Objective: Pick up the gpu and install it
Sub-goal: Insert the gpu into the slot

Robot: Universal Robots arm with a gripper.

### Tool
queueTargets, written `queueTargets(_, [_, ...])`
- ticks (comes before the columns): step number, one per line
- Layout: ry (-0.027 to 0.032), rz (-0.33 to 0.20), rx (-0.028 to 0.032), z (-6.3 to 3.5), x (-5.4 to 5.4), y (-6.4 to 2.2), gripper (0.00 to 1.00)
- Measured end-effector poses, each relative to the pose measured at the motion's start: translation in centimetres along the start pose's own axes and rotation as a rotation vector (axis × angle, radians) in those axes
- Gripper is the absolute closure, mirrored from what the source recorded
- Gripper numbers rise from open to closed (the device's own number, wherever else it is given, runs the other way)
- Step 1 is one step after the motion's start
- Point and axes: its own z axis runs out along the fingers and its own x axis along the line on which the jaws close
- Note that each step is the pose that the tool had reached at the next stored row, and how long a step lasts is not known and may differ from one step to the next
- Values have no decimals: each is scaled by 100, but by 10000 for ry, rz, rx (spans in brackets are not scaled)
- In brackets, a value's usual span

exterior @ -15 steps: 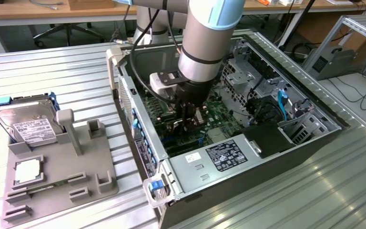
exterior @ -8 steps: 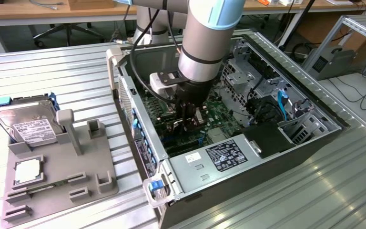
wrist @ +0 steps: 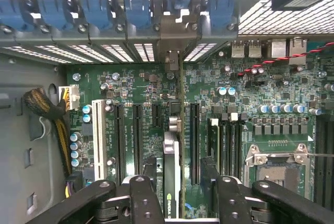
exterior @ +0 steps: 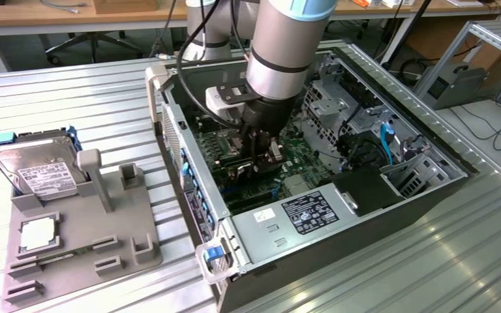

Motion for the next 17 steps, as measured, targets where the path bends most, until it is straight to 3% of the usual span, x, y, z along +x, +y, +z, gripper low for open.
queueTargets(3, [1, 0, 0, -40, -1, 1, 53])
queueTargets(17, [1, 0, 0, -41, 31, -1, 53])
